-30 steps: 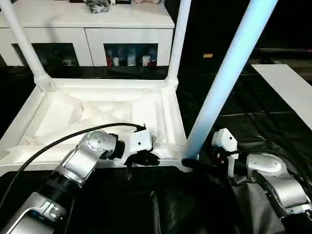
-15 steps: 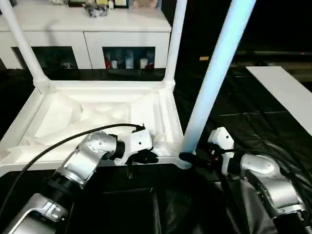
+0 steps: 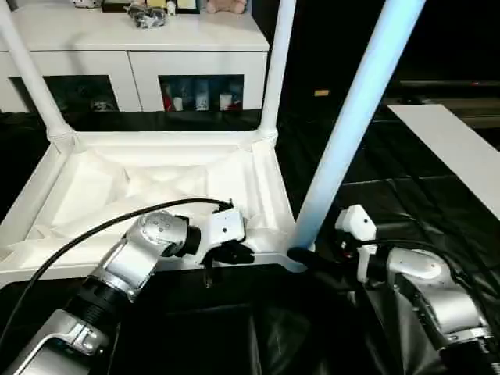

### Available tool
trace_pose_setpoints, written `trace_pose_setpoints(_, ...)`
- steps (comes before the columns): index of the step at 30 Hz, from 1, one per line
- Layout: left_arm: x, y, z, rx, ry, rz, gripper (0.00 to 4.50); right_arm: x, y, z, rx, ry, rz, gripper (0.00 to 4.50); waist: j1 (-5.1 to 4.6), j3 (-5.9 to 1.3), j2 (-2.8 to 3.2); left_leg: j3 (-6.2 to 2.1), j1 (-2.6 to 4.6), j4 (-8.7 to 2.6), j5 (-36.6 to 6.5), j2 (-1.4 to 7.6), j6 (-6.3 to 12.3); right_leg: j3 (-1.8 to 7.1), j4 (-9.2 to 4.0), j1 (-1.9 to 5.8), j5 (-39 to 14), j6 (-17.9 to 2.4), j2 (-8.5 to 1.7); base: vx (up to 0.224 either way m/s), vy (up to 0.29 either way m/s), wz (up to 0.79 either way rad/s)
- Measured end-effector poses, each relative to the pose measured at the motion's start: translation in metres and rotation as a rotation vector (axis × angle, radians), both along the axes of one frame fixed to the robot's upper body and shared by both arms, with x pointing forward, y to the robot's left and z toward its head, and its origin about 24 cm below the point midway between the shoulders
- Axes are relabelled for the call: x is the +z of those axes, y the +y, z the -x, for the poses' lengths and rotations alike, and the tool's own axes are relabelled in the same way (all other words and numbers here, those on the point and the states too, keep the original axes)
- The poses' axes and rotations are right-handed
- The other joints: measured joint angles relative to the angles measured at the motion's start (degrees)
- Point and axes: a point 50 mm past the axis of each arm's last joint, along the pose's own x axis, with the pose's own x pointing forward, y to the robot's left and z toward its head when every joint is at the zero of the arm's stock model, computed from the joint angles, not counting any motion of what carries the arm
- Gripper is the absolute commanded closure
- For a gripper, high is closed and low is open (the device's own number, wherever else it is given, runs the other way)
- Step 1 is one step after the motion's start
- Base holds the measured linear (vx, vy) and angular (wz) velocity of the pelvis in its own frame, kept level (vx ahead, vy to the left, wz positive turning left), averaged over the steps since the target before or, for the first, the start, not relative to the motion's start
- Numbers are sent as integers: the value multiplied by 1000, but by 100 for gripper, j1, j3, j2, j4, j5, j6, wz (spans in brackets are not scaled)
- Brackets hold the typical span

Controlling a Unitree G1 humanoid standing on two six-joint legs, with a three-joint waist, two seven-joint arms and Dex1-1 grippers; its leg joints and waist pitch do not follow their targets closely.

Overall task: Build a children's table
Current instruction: Rotate leg to tighten

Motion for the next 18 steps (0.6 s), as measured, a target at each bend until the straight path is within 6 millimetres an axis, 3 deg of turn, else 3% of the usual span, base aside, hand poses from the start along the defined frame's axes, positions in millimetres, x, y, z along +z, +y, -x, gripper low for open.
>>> trace_pose_setpoints(9,1,-2,1,-16,1,3,450,1,-2,1,40,-17,16,133,82,0,0,6,3,-18,-1,11,-2,1,23,-4,3,1,9,0,0,0)
trace_pose_setpoints(18,1,-2,1,-16,0,1,450,1,-2,2,48,-5,9,52,84,1,1,7,3,-17,-1,11,-2,3,23,-5,2,1,10,0,0,0)
